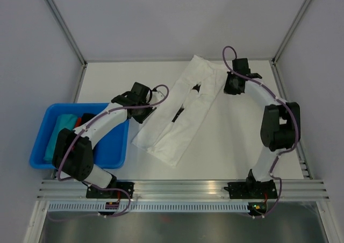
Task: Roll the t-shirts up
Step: Fold the tshirt
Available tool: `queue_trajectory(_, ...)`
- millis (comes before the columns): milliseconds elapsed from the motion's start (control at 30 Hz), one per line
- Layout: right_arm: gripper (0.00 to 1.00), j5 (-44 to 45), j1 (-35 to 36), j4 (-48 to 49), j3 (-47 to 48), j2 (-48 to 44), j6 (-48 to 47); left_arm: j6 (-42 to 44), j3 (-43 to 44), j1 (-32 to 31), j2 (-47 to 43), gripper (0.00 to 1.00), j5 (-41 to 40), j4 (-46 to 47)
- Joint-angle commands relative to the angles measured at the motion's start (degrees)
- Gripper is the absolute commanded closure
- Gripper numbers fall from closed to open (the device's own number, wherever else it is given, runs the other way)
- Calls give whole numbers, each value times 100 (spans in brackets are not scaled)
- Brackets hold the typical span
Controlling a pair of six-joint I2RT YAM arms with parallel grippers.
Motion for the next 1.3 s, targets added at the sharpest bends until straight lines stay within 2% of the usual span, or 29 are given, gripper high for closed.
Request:
queue_trajectory(0, 85, 421, 723, 274, -1040, -1481, -440, -200, -248, 13, -479, 64, 108, -111)
queue_trajectory(33, 85, 516, 994, 300, -1573, -1997, -370, -243, -344, 13, -541, 64, 90, -111)
queue_trajectory(133, 84, 535, 1418, 397, -2341, -2834, 137, -340, -477, 13, -822, 64, 98, -111)
queue_trajectory(233, 81, 526, 2120, 344, -3080, -3214, 657, -393, -714, 13, -1208, 64, 108, -102)
queue_trajectory(267, 80, 544, 2601, 309, -3317, -3233, 964, -402, -836, 13, -1305, 64, 99, -102)
queue_trajectory(333, 78, 719, 3130, 169, -3459, -3181, 1264, -428, -978, 13, -1621, 64, 133, -102)
queue_trajectory(367, 77, 980, 3681, 108, -3538, -3137, 1605, -446, -1091, 22, -1719, 64, 203, -111)
queue_trajectory(467, 76, 1228, 4623, -41, -3451, -2838, 1906, -489, -1233, 22, -1973, 64, 239, -102)
queue_trajectory(667, 74, 1756, 5724, -253, -3012, -2337, 2311, -481, -1259, 22, -2159, 64, 230, -111)
queue_trajectory(800, 70, 1844, 6366, -218, -2582, -1872, 1847, -481, -1321, 22, -2352, 64, 151, -102)
queue_trajectory(933, 65, 2160, 7130, -70, -2256, -1396, 821, -516, -1348, 92, -2431, 63, 212, -93)
queue_trajectory(1167, 58, 2020, 7264, 1660, -3195, -1756, -192, -560, -1110, 347, -2256, 64, 116, -111)
queue_trajectory(1267, 53, 2108, 7255, 1698, -3293, -1739, -535, -525, -1040, 382, -2186, 63, 125, -111)
